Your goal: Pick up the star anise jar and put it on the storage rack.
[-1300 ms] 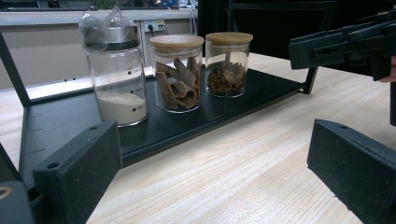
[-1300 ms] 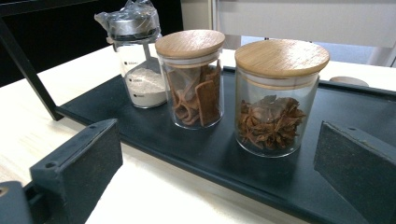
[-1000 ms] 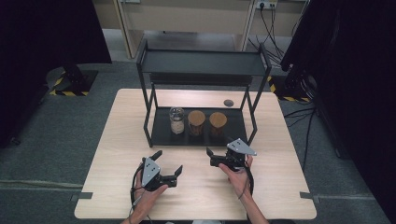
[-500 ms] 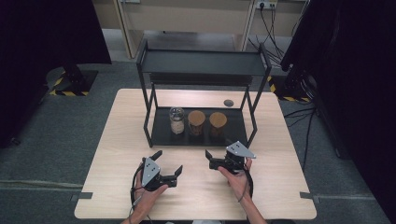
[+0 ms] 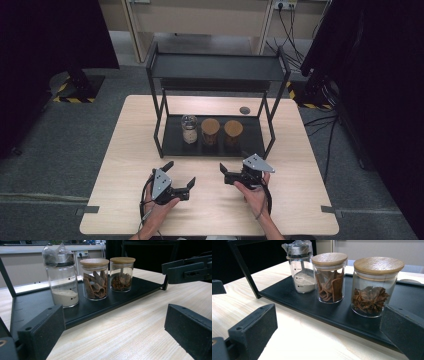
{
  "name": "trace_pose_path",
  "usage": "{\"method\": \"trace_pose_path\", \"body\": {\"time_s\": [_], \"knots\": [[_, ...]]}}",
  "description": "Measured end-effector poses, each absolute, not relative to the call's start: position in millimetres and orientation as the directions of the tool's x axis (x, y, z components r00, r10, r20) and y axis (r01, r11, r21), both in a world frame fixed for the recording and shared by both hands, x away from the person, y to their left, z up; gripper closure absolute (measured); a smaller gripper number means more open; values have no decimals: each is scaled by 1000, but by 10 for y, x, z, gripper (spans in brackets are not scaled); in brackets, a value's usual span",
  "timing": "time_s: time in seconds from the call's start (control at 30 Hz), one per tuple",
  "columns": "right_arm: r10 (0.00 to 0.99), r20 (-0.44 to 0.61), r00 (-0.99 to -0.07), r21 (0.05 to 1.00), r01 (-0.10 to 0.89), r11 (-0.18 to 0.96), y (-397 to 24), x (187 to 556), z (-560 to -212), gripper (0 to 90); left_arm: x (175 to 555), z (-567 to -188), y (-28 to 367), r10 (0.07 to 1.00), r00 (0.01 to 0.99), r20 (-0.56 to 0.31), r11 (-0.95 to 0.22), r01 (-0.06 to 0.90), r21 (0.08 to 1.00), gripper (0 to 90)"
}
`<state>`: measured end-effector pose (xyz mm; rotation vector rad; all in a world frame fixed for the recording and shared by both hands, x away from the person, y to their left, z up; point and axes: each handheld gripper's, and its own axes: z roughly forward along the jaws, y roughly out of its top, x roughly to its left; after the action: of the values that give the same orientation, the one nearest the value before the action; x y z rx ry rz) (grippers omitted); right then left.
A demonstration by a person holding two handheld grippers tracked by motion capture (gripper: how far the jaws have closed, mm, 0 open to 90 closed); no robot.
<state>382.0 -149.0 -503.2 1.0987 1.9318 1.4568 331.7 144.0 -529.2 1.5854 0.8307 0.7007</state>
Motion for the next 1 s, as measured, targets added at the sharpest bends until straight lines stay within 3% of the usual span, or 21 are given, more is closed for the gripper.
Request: {"method": "trace_pose_path", "body": {"time_s": [1.0], "knots": [[807, 88, -584, 945, 306, 119, -1480, 3645, -5081, 15, 3317, -5292, 1440, 821, 571, -2, -93, 137, 986, 26]]}}
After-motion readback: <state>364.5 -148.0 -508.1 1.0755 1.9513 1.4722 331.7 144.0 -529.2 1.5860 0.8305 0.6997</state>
